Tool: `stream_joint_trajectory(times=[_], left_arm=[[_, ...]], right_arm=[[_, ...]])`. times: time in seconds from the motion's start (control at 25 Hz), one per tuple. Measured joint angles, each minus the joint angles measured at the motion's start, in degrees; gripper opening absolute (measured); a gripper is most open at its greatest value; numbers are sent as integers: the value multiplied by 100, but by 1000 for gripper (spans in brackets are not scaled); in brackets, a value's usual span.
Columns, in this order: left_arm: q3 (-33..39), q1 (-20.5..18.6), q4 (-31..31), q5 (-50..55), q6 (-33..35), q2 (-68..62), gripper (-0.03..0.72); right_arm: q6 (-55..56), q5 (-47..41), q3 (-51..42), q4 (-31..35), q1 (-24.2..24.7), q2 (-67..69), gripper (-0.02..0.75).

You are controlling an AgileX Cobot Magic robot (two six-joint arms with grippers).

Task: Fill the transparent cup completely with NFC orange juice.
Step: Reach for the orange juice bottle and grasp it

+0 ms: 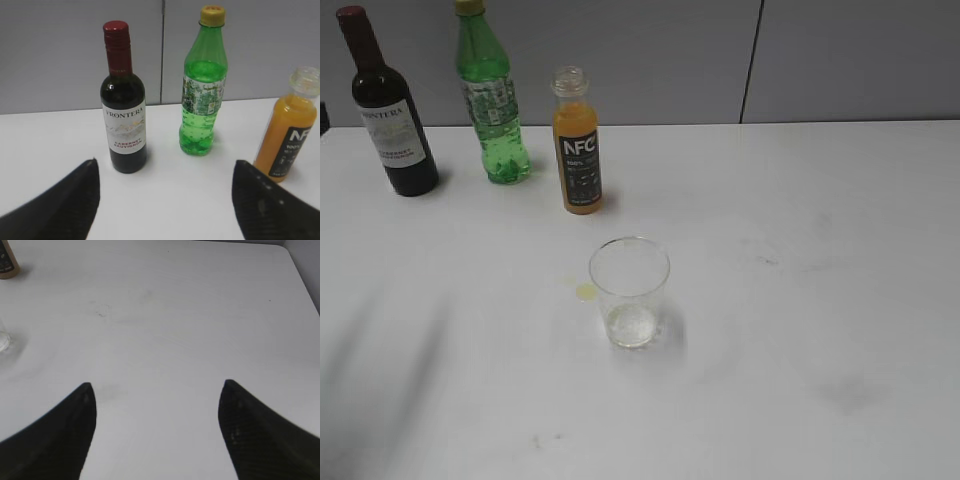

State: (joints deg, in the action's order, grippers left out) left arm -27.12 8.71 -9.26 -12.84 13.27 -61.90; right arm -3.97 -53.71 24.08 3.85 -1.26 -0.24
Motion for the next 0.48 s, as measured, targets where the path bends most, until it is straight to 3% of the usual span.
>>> stream_joint_trajectory(times=[0.16,0.48], left_arm=[[132,0,926,-926,-1038,-651,620],[132,0,2465,-2165,-1874,-1594,607]], right_arm=[[0,0,0,0,0,0,589],[0,0,0,0,0,0,588]])
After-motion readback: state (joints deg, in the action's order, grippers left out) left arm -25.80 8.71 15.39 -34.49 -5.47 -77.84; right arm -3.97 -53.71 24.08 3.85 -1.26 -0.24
